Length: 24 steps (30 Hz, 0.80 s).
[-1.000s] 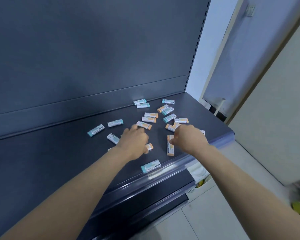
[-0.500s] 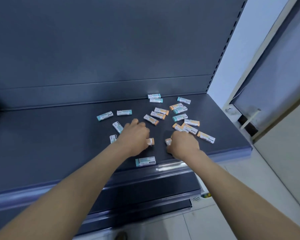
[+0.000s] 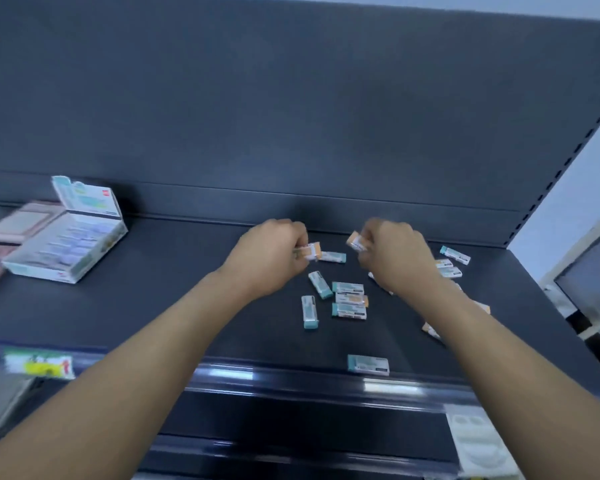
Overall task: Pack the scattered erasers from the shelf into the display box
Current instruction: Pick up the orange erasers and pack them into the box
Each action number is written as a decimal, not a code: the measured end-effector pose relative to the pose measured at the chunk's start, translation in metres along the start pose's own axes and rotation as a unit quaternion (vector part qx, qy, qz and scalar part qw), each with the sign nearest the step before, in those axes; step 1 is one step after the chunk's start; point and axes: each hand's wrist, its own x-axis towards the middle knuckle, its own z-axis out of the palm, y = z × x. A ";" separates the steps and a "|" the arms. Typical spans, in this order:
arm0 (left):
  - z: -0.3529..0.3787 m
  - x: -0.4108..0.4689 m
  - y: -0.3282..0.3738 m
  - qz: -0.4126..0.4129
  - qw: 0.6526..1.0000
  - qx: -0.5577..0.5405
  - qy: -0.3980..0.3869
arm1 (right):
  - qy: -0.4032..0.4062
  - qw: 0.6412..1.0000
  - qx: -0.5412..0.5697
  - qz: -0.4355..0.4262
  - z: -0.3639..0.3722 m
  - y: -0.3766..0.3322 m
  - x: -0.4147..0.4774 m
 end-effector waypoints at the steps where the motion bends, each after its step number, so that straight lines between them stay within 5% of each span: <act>1: -0.007 -0.002 -0.012 -0.006 1.000 -0.001 0.011 | 0.010 1.000 -0.004 -0.017 0.000 -0.013 0.005; 13: -0.101 -0.015 -0.235 -0.048 0.997 0.024 0.060 | 0.051 0.992 0.045 -0.103 0.046 -0.239 0.084; 24: -0.122 -0.015 -0.431 -0.068 0.995 0.048 -0.059 | -0.001 0.995 0.032 -0.094 0.106 -0.402 0.129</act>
